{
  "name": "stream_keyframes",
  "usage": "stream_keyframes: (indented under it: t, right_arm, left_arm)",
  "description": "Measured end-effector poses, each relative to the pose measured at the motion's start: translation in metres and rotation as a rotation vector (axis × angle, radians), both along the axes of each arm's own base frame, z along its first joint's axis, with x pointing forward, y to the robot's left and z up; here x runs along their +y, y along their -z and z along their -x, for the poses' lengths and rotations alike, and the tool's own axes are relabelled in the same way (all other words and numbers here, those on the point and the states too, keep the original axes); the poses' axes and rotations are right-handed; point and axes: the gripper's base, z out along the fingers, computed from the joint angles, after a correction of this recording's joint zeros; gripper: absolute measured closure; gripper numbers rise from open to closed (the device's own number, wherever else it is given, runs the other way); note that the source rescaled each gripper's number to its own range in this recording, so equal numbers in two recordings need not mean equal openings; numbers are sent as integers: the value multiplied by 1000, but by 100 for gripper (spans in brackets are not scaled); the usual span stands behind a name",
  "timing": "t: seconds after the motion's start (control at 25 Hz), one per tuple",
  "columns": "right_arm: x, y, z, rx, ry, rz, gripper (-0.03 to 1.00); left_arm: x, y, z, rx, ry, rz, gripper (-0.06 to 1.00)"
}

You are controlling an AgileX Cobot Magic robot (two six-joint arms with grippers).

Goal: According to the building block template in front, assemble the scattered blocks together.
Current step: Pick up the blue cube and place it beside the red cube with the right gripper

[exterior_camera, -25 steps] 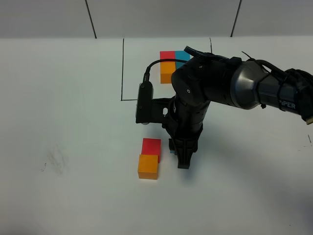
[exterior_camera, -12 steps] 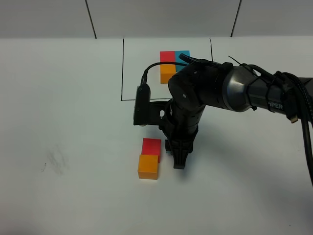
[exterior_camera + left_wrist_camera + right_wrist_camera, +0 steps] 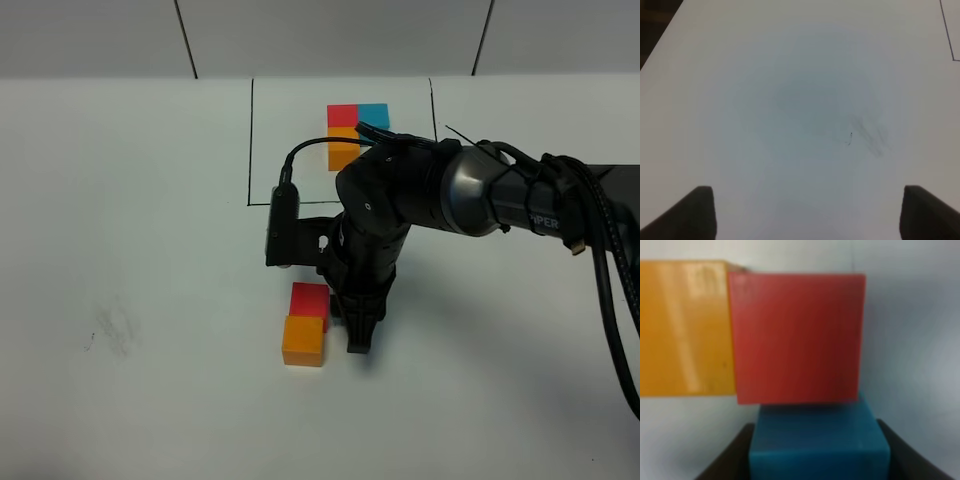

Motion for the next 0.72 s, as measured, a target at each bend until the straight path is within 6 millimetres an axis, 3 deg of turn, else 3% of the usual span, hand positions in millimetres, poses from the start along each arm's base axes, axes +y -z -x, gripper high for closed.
stream_keyframes:
  t: [0.72]
  right_arm:
    - [4,12,0,4,-30,-3,69]
  left_arm:
    - [0,0,0,0,0,0,26]
